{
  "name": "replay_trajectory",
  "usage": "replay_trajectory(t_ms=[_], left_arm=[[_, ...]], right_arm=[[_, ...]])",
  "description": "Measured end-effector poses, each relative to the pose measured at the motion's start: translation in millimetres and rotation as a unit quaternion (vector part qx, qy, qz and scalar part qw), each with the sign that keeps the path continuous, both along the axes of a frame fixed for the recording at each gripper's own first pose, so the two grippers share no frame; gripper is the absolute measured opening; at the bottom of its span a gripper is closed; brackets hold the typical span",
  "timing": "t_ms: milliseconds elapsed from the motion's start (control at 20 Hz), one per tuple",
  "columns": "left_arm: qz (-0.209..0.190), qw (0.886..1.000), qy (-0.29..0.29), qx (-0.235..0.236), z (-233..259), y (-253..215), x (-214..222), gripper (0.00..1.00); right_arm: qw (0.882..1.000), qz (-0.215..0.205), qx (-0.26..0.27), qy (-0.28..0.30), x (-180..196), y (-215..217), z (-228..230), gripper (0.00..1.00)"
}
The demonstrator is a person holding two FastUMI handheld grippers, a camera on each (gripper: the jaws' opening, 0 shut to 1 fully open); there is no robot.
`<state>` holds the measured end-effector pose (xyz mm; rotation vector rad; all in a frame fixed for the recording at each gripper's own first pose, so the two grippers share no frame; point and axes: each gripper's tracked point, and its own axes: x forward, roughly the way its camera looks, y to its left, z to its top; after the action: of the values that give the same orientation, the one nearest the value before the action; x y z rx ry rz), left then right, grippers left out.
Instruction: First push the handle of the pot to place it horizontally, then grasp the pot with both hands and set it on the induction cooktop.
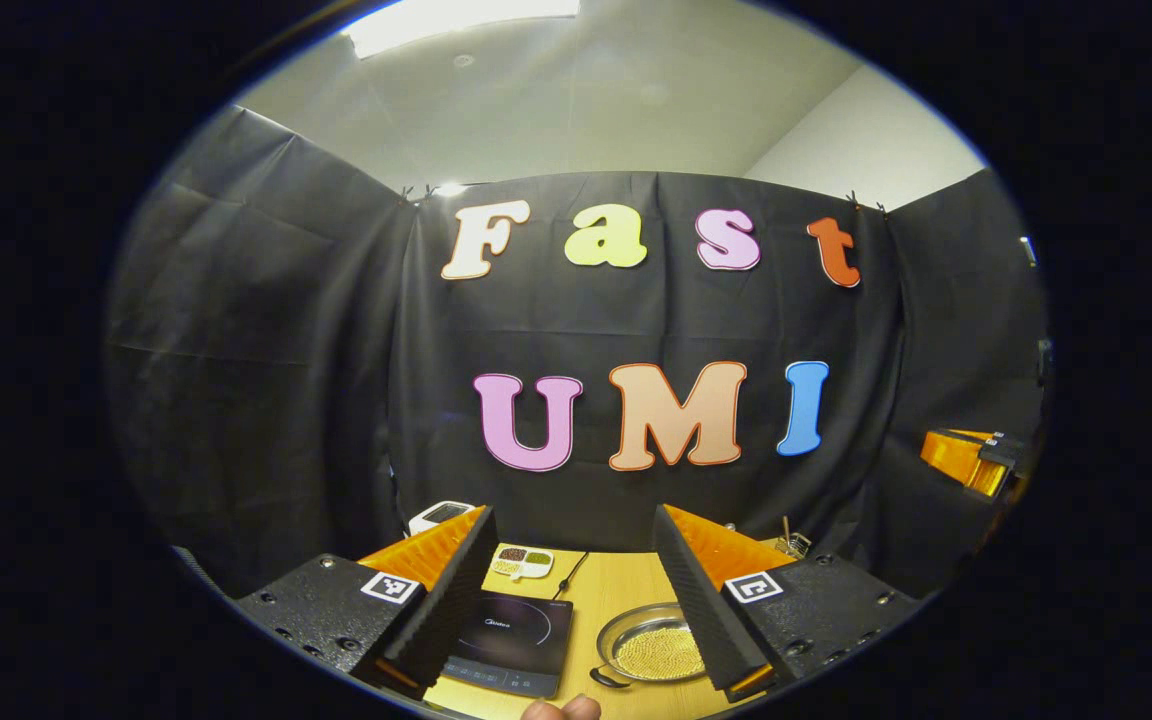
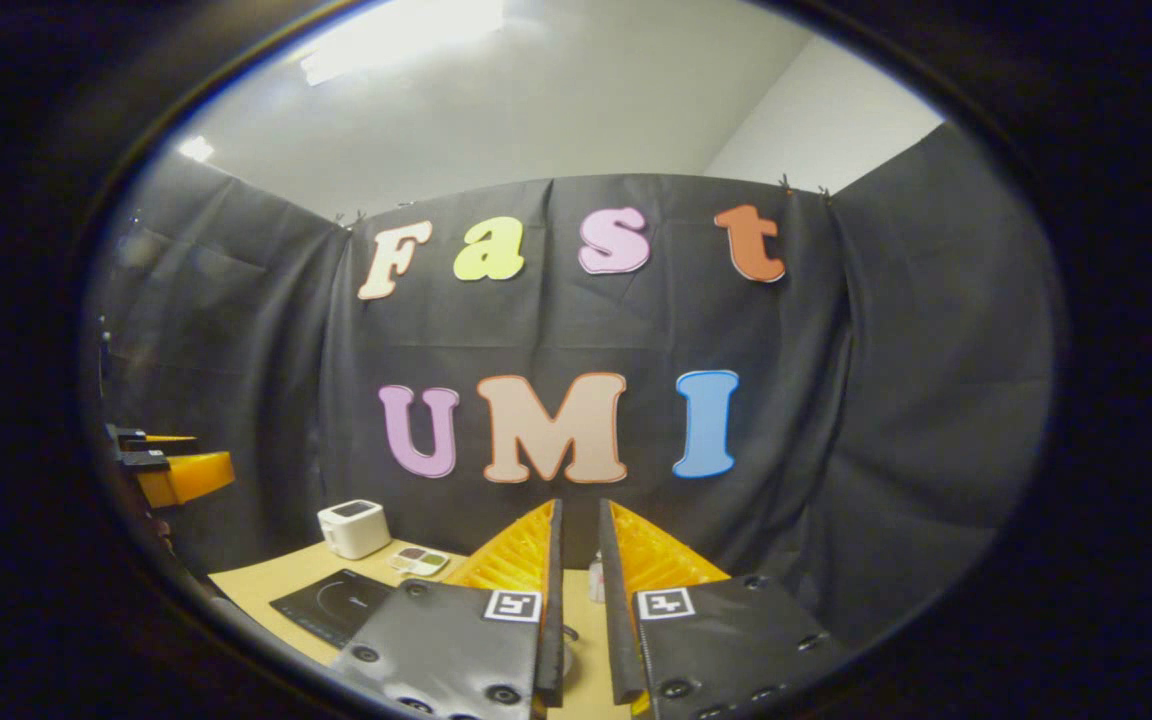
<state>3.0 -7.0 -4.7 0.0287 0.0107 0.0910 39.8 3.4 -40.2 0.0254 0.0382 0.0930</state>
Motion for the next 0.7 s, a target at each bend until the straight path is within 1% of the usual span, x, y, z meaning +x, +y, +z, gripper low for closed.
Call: replay_trajectory(t_ms=[50,100,150,200,250,300,350,400,500,550,600,700], left_arm=[[0.003,1.000,0.003,0.001,-3.4,1.6,-1.4,0.92],[0.007,1.000,0.006,0.002,-6.1,4.6,-3.2,0.92],[0.012,1.000,0.009,0.002,-10.0,8.3,-5.3,0.92],[0.016,1.000,0.011,0.001,-13.2,11.8,-7.6,0.92],[0.019,1.000,0.012,0.000,-16.1,15.6,-9.5,0.95],[0.020,1.000,0.014,-0.001,-20.0,19.4,-9.3,0.92],[0.021,1.000,0.018,-0.003,-25.8,23.8,-9.6,0.92],[0.020,1.000,0.020,-0.006,-29.7,30.4,-6.6,0.92],[0.016,1.000,0.019,-0.012,-36.2,45.1,1.1,0.92],[0.012,1.000,0.023,-0.012,-41.6,54.3,7.9,0.92],[0.011,0.999,0.038,-0.009,-51.4,65.4,11.4,0.92],[0.006,0.999,0.030,-0.010,-55.6,86.5,19.0,0.93]], right_arm=[[1.000,0.006,0.005,0.004,-2.9,-1.7,-1.2,0.12],[1.000,0.016,0.013,0.018,-5.4,5.3,-8.4,0.06],[0.999,0.027,0.018,0.035,-5.1,14.6,-21.1,0.01],[0.998,0.032,0.015,0.047,-3.9,18.1,-30.3,0.05],[0.998,0.038,0.014,0.055,-3.1,21.4,-35.7,0.05],[0.997,0.043,0.013,0.062,-1.6,27.6,-40.4,0.05],[0.996,0.047,0.013,0.068,-0.5,34.2,-45.2,0.01],[0.996,0.050,0.012,0.071,1.3,42.0,-47.8,0.00],[0.996,0.048,0.002,0.069,7.1,55.0,-51.2,0.00],[0.996,0.042,0.000,0.079,9.1,61.4,-58.7,0.00],[0.995,0.043,0.004,0.093,8.9,72.2,-69.3,0.05],[0.993,0.041,-0.001,0.113,12.5,94.7,-87.9,0.05]])
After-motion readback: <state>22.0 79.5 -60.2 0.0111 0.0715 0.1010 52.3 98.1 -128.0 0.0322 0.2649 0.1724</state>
